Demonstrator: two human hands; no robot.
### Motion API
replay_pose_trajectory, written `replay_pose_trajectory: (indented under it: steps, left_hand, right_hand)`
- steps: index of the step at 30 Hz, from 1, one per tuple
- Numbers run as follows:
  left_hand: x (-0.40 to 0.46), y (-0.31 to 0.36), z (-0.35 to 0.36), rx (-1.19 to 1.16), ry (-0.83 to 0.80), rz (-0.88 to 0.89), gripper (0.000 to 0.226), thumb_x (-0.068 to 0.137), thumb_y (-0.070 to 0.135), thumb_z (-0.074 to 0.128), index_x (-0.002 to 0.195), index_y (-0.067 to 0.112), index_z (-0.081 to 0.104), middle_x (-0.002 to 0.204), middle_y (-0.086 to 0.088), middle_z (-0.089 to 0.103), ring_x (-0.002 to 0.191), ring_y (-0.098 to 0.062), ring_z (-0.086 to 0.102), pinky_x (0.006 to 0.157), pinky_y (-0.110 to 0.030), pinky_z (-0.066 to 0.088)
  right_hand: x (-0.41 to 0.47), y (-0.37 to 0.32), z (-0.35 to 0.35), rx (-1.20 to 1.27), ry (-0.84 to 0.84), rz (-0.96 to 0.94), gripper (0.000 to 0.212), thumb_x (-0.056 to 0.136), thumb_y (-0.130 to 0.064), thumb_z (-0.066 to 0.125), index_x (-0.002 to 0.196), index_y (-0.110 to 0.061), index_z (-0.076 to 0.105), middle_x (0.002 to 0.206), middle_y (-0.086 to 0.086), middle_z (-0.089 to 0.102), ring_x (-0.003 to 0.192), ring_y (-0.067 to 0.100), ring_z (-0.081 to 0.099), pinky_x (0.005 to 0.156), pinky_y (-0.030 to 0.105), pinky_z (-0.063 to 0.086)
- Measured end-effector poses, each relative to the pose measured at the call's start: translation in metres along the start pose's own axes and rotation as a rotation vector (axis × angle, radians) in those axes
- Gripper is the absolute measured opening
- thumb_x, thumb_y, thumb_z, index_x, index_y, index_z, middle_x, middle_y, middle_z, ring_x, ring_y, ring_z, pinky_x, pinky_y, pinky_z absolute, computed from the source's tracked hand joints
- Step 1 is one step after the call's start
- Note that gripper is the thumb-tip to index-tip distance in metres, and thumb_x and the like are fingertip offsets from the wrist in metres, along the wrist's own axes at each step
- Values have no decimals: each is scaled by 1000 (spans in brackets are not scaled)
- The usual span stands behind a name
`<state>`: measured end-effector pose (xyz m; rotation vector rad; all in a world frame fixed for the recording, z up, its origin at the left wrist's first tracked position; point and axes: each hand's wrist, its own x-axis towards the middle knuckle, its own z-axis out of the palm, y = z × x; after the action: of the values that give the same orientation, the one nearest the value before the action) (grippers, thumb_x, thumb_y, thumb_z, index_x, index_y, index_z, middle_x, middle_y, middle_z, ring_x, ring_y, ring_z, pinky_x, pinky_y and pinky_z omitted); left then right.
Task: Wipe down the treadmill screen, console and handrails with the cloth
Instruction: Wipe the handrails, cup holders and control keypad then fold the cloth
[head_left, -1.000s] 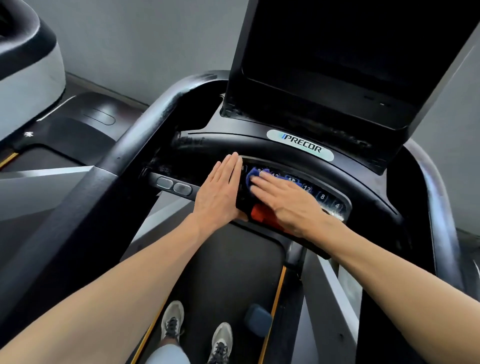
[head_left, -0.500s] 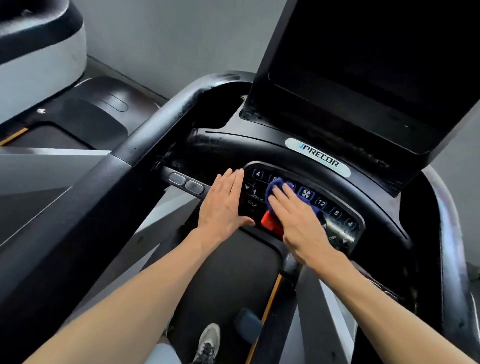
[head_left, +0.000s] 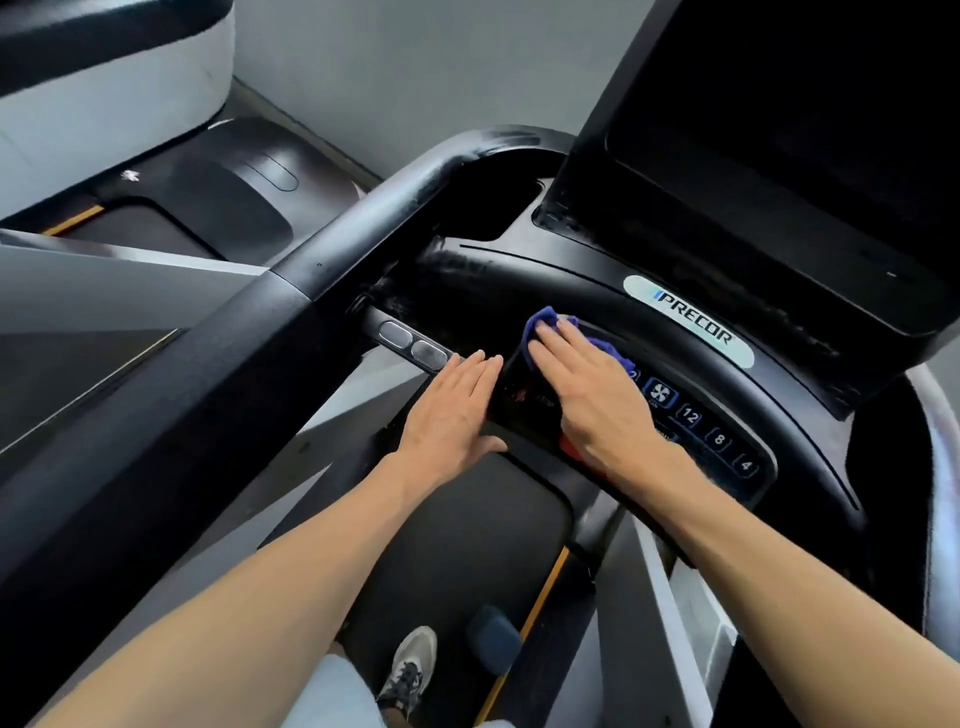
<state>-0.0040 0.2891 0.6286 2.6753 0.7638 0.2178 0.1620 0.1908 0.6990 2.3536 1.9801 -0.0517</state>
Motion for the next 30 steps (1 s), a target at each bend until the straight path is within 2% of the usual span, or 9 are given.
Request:
replay_pose_trajectory:
  steps: [4,6,9,14,16,18,22,27,30]
  left_hand:
    - [-5,-1,2,32,-16,-8,103,91,51,67,162,10,4,170,-4,11,157,-16,1,125,-30,-11]
    - [-4,-1,1,53,-59,6,100,95,50,62,161,8,-1,170,-4,5,157,-16,-3,126,-32,-9]
    - [-4,-4,-3,41,-92,23,96,96,42,63,161,6,2,170,-4,5,157,-15,-3,126,-31,-7]
    - [-5,-13,-9,-54,-137,70,93,88,0,55,162,11,1,170,1,4,156,-12,-6,126,-30,-5]
    - [-5,-16,-6,-68,-126,72,96,84,-6,53,162,12,0,170,2,2,156,-11,-7,126,-30,-3]
    - [-5,-23,-3,-63,-111,92,96,83,-7,53,162,12,2,170,2,3,156,-9,-7,126,-29,-3]
    - [-5,-32,-4,-49,-128,148,102,79,-12,52,162,15,0,170,5,-2,155,-7,-10,125,-26,-8]
    - [-3,-30,-11,-34,-124,178,93,86,-12,47,162,15,1,170,5,-1,155,-6,-9,124,-25,-10]
    - [1,-43,-14,-78,-115,209,91,86,-17,45,163,17,10,170,6,8,154,-3,-2,123,-20,-10]
  right_hand:
    - [-24,16,-2,-48,-37,-40,75,76,-17,74,146,-9,48,157,9,39,147,29,33,113,45,40]
    - [-32,-7,4,-109,-89,-219,57,85,-22,54,140,-7,56,150,11,49,141,31,43,111,40,40]
    - [-2,-15,-3,-107,11,-242,63,81,-20,32,136,-7,59,146,10,54,137,30,48,111,37,37]
    - [-30,1,-8,-183,2,-162,73,65,-12,80,135,-5,60,145,13,53,135,33,49,104,42,46]
    - [-31,-15,6,-246,27,-274,53,82,-17,57,133,-4,61,143,14,55,135,33,50,111,38,34]
    - [-19,-29,15,-252,-37,-331,55,86,-18,37,133,-4,61,144,14,55,136,33,49,113,38,25]
    - [-40,-5,9,-298,-108,-391,61,88,-19,25,138,-8,58,149,12,49,142,32,41,114,42,33]
    - [-28,-20,22,-417,-94,-471,50,79,-19,68,127,-10,67,143,13,56,137,32,48,112,44,37]
    - [-11,-44,32,-445,-120,-462,51,81,-23,61,131,-12,65,146,8,54,142,29,41,117,41,31]
